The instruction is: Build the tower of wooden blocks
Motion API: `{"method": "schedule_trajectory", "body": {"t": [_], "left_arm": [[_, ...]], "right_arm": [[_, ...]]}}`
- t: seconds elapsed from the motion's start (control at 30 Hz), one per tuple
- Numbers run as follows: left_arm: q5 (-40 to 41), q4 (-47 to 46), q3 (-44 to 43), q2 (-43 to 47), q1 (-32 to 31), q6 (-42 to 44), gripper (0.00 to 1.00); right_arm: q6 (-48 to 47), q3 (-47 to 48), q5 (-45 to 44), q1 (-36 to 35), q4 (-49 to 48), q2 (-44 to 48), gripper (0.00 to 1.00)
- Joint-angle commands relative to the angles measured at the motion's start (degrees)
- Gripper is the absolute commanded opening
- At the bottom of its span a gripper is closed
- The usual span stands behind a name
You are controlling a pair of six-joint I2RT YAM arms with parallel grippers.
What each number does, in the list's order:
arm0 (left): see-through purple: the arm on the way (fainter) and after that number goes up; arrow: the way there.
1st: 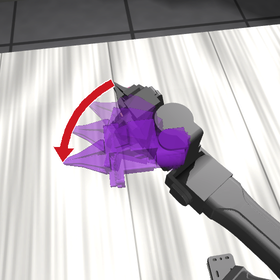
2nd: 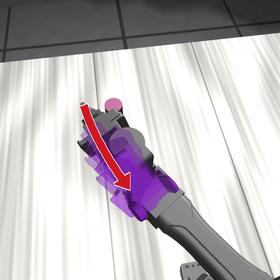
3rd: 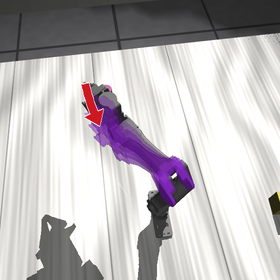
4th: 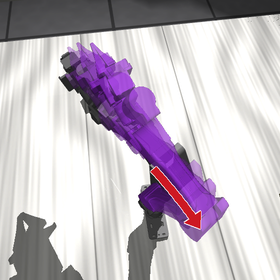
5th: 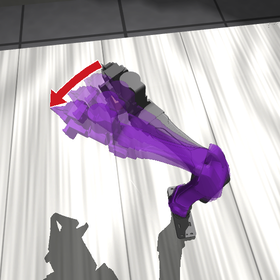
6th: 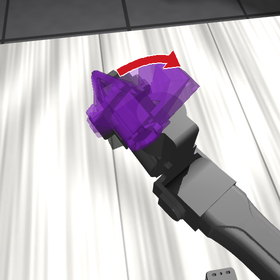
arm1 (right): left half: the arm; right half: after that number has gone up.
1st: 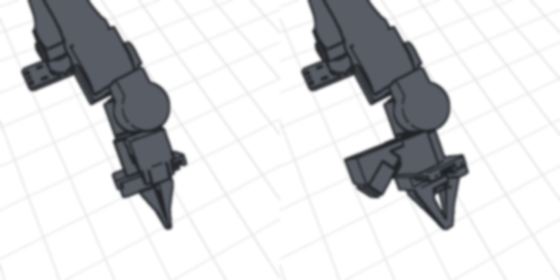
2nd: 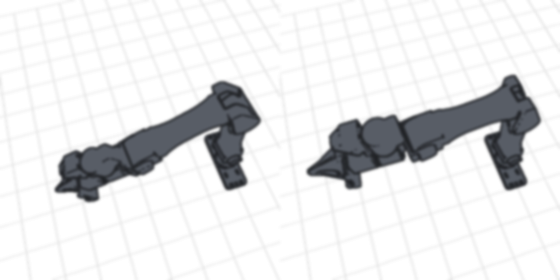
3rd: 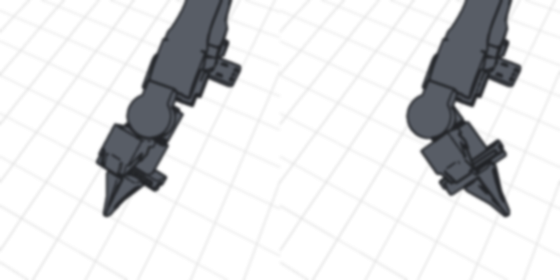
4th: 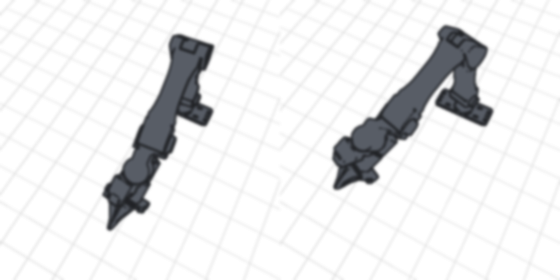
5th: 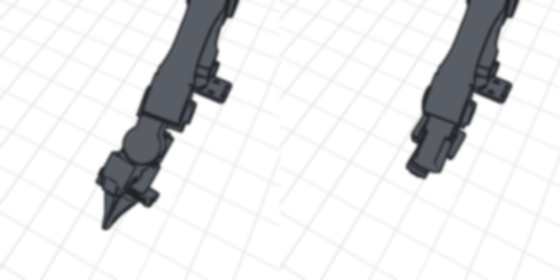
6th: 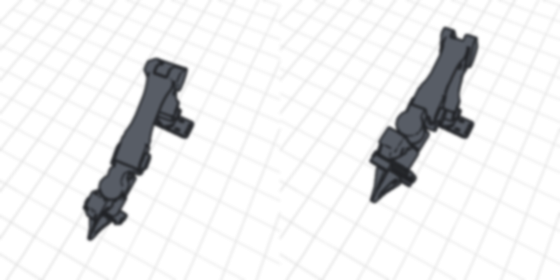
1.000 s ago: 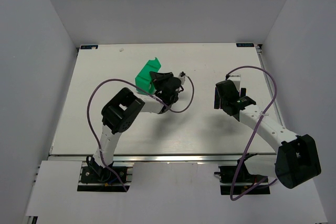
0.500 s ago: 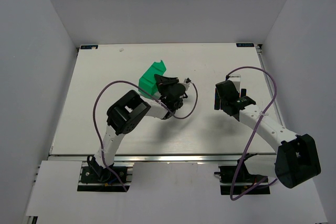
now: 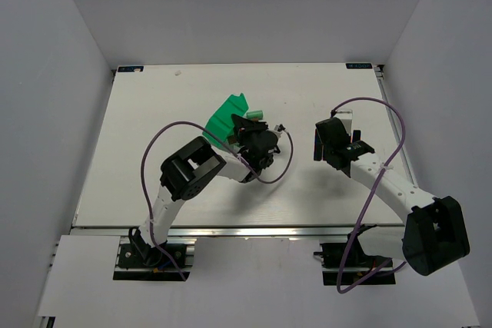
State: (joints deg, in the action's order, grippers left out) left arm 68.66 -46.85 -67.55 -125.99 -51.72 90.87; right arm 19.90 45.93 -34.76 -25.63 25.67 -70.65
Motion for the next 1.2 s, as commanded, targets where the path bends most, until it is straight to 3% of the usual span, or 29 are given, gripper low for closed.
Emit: {"method": "schedule_trajectory", "body": {"t": [0.0, 0.5, 0.73, 1.0, 1.1, 1.17], "left_arm": [[1.6, -0.7, 1.0, -0.9, -0.8, 2.3, 0.0], [3.0, -3.2, 1.6, 1.7, -0.3, 5.7, 0.0], [0.6, -20.3, 3.4, 4.6, 1.8, 14.7, 0.0], [2.4, -45.2, -2.8, 4.9, 5.5, 27.0, 0.0], [3.8, -43.1, -2.9, 7.9, 6.6, 23.2, 0.0], [3.8, -37.3, -2.2, 11.5, 7.2, 15.0, 0.0]], "right_arm": [[0.9, 0.4, -1.1, -0.1, 0.5, -0.2, 0.85], [1.1, 0.4, -0.7, -0.2, 0.9, 0.3, 0.86], [1.3, -0.8, -0.7, -0.1, -0.2, 1.7, 0.86], [1.5, -0.6, -1.1, 0.0, 0.0, 2.3, 0.86], [1.5, -1.1, -1.0, -0.1, -0.4, 2.7, 0.86], [1.5, -1.2, -0.2, -0.1, -0.4, 2.8, 0.86]]}}
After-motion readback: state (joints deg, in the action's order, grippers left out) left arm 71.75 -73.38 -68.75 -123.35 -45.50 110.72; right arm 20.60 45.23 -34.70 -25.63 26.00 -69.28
